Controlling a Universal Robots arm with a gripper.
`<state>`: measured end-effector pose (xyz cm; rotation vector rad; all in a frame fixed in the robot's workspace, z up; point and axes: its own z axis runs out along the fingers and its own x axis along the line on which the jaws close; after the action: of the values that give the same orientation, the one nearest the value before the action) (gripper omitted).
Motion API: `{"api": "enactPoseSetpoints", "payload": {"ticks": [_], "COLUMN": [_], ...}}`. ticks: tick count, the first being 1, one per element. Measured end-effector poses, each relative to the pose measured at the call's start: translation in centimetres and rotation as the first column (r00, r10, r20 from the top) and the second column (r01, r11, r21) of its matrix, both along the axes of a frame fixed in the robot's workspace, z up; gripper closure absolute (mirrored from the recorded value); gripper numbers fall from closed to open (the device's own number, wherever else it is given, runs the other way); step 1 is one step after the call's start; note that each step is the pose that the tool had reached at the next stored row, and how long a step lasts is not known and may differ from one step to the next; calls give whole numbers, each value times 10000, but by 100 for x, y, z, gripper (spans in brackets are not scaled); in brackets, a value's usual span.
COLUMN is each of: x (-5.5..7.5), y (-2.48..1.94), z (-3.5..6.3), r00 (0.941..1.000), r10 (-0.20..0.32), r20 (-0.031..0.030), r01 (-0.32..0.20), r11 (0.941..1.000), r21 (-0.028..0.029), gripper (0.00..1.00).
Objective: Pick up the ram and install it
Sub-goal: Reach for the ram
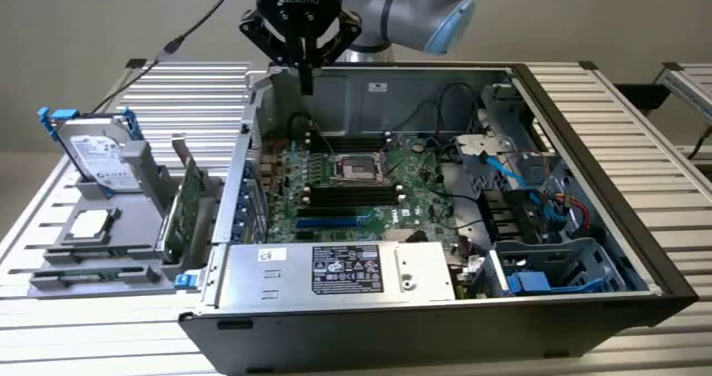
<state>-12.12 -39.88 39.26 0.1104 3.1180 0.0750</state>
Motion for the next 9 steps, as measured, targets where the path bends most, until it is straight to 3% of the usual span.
{"api": "enactPoseSetpoints", "payload": {"ticks": [9], "x": [-19], "y": [0], "z": [2], "r00": [10000], "r10": [0], "r20": [-2], "r01": [0], "r11": [10000], "r21": [-3], "gripper": [89]}}
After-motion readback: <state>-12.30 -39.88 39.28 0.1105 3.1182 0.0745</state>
